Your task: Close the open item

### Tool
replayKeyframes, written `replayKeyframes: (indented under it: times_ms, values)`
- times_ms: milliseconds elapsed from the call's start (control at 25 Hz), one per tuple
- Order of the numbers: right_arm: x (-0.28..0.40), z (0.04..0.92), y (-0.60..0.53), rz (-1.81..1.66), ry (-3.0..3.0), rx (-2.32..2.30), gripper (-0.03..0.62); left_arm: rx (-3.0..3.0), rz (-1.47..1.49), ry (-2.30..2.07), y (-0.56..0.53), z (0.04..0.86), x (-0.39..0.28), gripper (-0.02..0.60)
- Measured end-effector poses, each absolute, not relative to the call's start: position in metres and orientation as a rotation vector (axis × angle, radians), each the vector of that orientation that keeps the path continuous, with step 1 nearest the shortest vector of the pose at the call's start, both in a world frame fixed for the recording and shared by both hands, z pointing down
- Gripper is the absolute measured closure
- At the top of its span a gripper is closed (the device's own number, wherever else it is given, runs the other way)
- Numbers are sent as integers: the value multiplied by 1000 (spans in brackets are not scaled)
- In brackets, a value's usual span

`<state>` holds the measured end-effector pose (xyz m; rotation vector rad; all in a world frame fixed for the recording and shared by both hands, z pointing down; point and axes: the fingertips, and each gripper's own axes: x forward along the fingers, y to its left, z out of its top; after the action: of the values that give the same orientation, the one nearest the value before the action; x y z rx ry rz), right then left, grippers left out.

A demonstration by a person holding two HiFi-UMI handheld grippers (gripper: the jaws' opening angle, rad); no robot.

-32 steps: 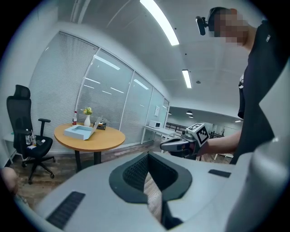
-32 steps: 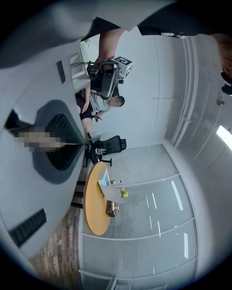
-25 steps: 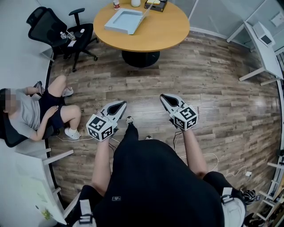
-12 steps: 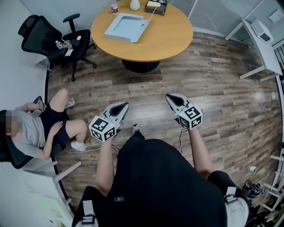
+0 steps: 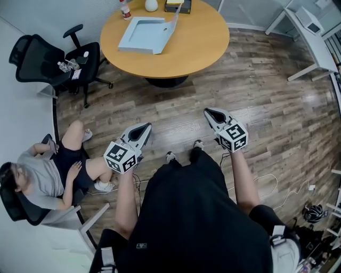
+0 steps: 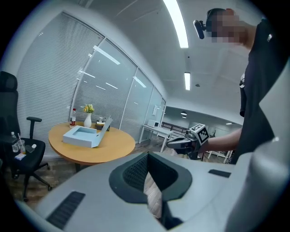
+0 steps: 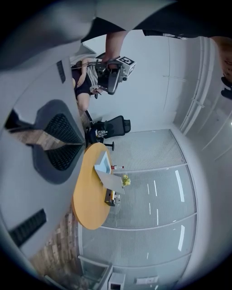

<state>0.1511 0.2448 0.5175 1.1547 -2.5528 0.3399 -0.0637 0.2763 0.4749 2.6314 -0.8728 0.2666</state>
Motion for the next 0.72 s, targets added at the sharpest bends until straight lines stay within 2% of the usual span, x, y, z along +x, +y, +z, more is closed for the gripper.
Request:
replayKeyframes:
  times_ms: [440,720]
  values:
    - [154,524,145,297,-2596,985,586,2517,231,-1097,208,480,-73,577]
    - [168,525,64,266,-2629,829,586,2455,183,-1270,143,472,-55,577]
